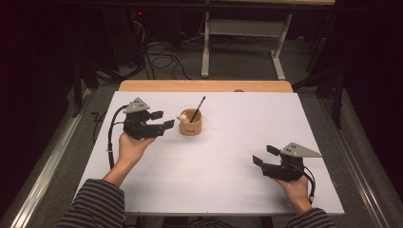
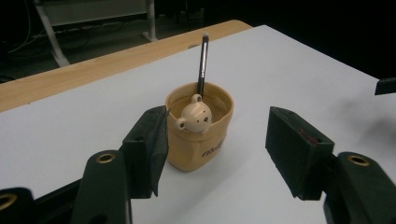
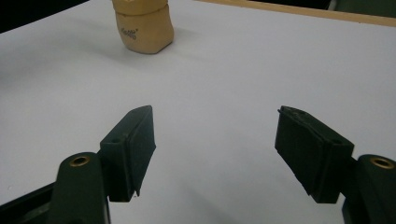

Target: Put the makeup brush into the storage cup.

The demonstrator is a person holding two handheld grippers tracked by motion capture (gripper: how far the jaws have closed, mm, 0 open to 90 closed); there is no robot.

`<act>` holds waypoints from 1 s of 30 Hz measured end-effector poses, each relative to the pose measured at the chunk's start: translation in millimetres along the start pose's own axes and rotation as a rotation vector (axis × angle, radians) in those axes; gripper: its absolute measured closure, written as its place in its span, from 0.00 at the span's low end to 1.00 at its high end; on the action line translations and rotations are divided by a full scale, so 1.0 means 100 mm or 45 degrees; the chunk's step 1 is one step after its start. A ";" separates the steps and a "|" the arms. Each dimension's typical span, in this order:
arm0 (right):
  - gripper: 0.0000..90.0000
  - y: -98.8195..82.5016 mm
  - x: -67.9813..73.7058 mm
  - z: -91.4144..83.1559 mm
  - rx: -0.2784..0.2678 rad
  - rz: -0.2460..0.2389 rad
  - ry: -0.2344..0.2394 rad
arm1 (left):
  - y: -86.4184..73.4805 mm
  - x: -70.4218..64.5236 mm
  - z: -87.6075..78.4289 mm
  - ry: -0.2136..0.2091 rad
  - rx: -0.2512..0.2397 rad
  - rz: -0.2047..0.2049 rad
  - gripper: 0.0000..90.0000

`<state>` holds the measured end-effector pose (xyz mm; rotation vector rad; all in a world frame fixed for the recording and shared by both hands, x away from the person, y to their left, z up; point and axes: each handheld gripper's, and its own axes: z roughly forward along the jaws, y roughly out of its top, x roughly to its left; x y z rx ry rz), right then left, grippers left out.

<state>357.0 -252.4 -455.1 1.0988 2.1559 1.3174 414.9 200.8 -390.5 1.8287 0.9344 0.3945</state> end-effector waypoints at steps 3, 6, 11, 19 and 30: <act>0.33 0.00 0.00 0.00 0.000 -0.001 0.000 | -0.01 0.00 -0.02 0.000 -0.001 -0.001 0.44; 0.33 0.00 0.00 0.00 -0.002 0.000 0.000 | -0.03 0.00 -0.05 0.002 -0.004 -0.005 0.44; 0.33 0.00 0.00 0.00 -0.001 -0.003 0.000 | -0.06 0.00 -0.10 0.006 -0.008 -0.015 0.44; 0.33 0.00 0.00 0.00 -0.001 -0.004 -0.001 | -0.10 0.02 -0.19 0.014 -0.024 -0.039 0.44; 0.33 0.00 0.00 -0.01 -0.010 -0.005 -0.001 | -0.15 0.00 -0.29 0.018 -0.054 -0.051 0.44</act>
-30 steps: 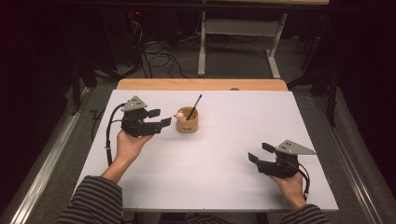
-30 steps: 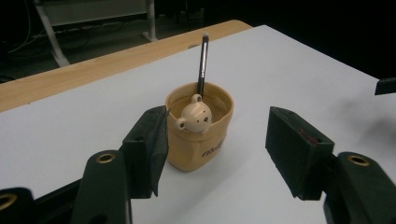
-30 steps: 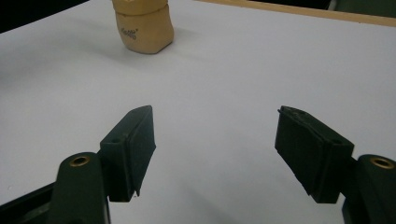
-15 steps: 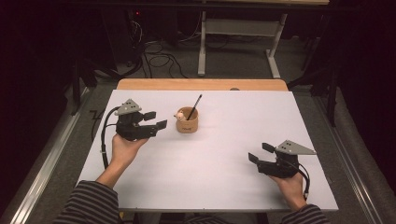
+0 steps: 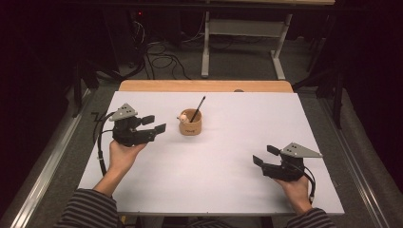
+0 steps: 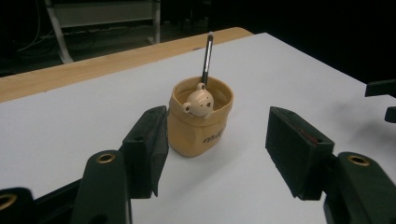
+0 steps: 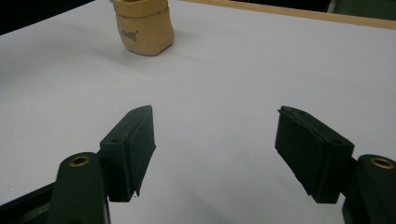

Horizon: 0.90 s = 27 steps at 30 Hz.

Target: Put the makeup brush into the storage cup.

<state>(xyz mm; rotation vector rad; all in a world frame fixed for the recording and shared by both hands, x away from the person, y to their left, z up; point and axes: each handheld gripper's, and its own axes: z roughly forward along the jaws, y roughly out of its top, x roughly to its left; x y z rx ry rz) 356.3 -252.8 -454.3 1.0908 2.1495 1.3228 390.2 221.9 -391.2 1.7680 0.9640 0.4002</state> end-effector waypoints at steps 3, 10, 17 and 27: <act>0.33 0.00 0.00 0.00 0.000 0.000 0.000 | -0.02 -0.01 -0.03 0.005 -0.007 -0.002 0.44; 0.33 0.00 0.00 -0.01 -0.012 0.005 0.003 | -0.09 -0.01 -0.14 0.019 -0.049 -0.028 0.43; 0.32 0.00 -0.01 -0.03 -0.038 0.010 0.003 | -0.17 0.01 -0.22 0.038 -0.080 -0.055 0.42; 0.32 0.01 0.00 -0.05 -0.078 -0.002 0.007 | -0.30 0.02 -0.30 0.048 -0.112 -0.081 0.40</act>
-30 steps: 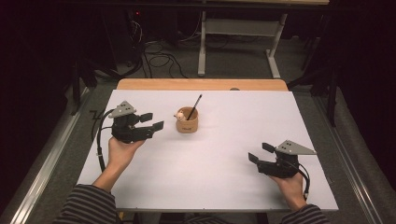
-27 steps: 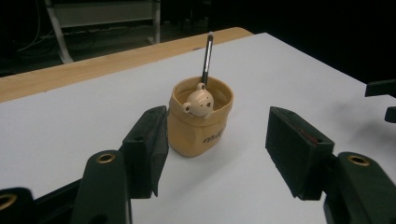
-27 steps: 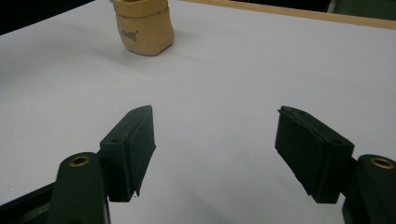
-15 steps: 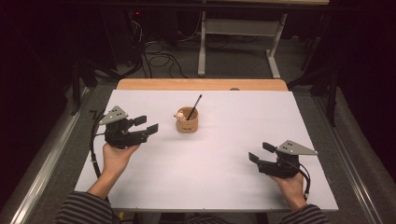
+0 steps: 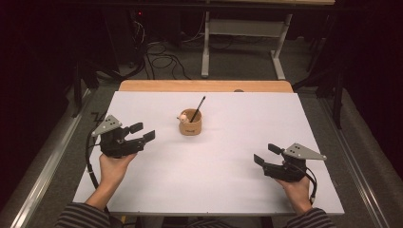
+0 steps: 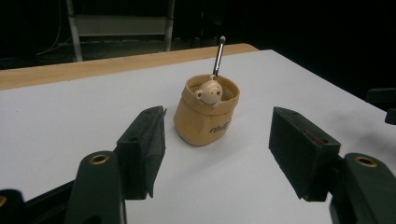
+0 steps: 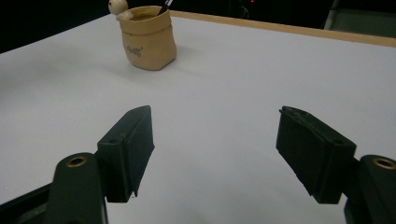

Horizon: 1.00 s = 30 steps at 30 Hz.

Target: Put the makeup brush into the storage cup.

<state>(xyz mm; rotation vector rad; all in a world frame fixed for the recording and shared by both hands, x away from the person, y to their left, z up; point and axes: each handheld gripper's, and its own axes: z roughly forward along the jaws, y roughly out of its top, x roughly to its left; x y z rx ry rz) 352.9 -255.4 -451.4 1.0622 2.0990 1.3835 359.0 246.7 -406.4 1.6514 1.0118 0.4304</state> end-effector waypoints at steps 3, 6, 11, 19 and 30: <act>0.32 0.00 0.00 0.00 -0.003 0.002 0.002 | -0.03 -0.01 -0.02 0.005 -0.008 -0.002 0.39; 0.32 0.00 0.00 -0.01 -0.007 0.007 0.005 | -0.07 -0.01 -0.03 0.011 -0.012 -0.003 0.39; 0.32 0.00 -0.01 -0.01 -0.011 0.014 0.007 | -0.13 -0.04 -0.04 0.049 -0.030 -0.007 0.33; 0.32 0.00 0.00 -0.01 -0.008 0.015 0.008 | -0.21 -0.11 -0.02 0.021 -0.004 0.005 0.32; 0.32 0.00 0.00 0.00 -0.008 0.012 0.012 | -0.30 -0.14 0.02 0.001 -0.002 -0.014 0.32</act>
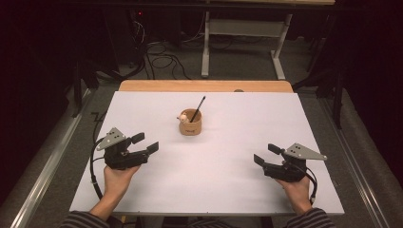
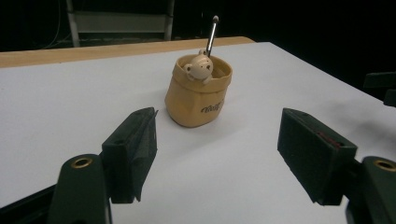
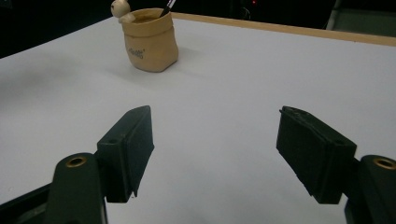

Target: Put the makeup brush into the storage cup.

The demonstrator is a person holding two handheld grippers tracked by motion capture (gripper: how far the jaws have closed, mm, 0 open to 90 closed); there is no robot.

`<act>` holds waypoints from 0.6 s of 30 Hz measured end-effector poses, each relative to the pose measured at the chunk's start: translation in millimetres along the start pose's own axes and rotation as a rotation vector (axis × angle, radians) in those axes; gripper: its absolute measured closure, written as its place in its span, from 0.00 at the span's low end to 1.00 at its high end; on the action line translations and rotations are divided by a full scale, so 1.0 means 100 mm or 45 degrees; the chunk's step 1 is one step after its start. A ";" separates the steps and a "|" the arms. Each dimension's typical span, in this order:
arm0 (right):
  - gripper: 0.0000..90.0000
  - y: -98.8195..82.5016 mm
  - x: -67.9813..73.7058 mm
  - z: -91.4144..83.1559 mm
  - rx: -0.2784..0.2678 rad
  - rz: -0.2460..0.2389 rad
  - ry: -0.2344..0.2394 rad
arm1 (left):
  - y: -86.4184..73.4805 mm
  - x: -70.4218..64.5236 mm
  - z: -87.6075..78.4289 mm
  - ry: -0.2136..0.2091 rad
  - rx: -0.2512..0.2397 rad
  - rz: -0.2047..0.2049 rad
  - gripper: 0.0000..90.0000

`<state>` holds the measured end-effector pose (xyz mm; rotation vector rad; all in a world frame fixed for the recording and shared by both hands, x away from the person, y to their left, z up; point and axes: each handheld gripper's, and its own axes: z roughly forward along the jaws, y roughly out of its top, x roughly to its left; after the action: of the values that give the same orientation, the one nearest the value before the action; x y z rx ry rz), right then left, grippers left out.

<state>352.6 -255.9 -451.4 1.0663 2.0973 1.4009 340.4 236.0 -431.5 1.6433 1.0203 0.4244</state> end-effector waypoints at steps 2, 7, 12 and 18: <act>0.32 0.00 0.00 0.00 0.001 0.002 0.000 | -0.01 0.00 0.00 0.001 0.003 -0.002 0.32; 0.32 0.00 0.00 0.00 0.001 -0.002 0.000 | -0.05 -0.01 0.02 -0.003 0.008 -0.008 0.32; 0.32 0.00 0.00 0.00 0.003 -0.003 0.001 | -0.10 -0.02 0.04 -0.004 0.022 -0.003 0.32; 0.32 0.00 0.01 0.00 0.001 -0.006 0.001 | -0.14 -0.04 0.06 -0.009 0.030 0.004 0.32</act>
<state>351.9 -255.6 -451.1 1.0603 2.0996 1.3989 336.9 229.7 -445.0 1.6667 1.0210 0.4097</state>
